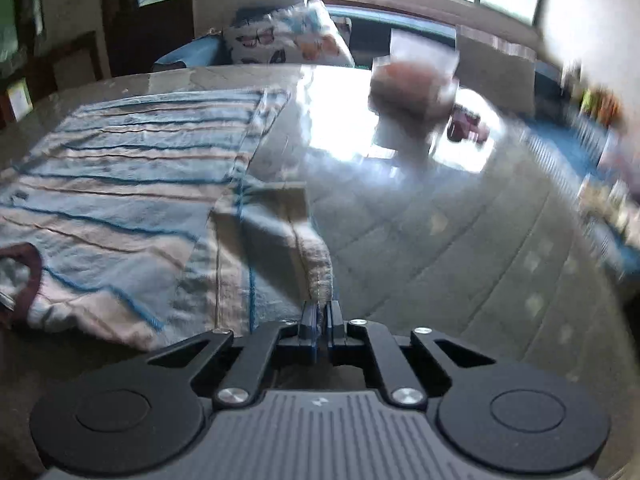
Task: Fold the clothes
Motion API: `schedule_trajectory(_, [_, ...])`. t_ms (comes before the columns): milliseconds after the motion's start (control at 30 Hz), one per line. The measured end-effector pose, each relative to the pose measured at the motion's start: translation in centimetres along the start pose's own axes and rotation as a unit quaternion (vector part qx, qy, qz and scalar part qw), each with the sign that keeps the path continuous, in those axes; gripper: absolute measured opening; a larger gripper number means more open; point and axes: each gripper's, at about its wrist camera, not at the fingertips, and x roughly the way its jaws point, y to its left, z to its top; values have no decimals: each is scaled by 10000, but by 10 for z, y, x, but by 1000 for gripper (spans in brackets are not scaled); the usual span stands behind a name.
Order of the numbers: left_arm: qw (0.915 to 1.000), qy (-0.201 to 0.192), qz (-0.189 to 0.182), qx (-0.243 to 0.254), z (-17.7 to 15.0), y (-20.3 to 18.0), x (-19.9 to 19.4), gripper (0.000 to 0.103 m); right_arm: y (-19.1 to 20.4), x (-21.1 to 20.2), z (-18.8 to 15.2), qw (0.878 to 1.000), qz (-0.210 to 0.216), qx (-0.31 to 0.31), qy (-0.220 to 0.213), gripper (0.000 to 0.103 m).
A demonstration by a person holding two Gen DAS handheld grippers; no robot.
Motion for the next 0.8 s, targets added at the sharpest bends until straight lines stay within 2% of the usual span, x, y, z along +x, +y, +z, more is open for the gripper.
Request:
schedule_trajectory(100, [10000, -6, -1, 18, 0, 0, 0, 74, 0, -2, 10, 9995, -224, -169, -134, 4])
schedule_trajectory(233, [10000, 0, -7, 2, 0, 1, 0, 76, -1, 15, 4, 9991, -304, -195, 231, 9])
schedule_trajectory(267, [10000, 4, -9, 6, 0, 2, 0, 76, -2, 13, 5, 9991, -344, -166, 174, 12])
schedule_trajectory(367, [10000, 7, -6, 29, 1, 1, 1, 77, -6, 5, 9, 9989, -459, -78, 4, 12])
schedule_trajectory(500, [10000, 9, -5, 5, 0, 2, 1, 77, -1, -2, 27, 9994, -68, 36, -340, 12])
schedule_trajectory(567, [10000, 14, -12, -9, 0, 3, 1, 77, 6, 5, 38, 9985, 329, 117, -418, 12])
schedule_trajectory(633, [10000, 15, -18, -15, 0, 3, 1, 77, 13, 16, 46, 9970, 608, 168, -438, 12])
schedule_trajectory(800, [10000, 18, -41, -41, 0, 5, 1, 78, 28, 48, 55, 9955, 860, 238, -336, 12])
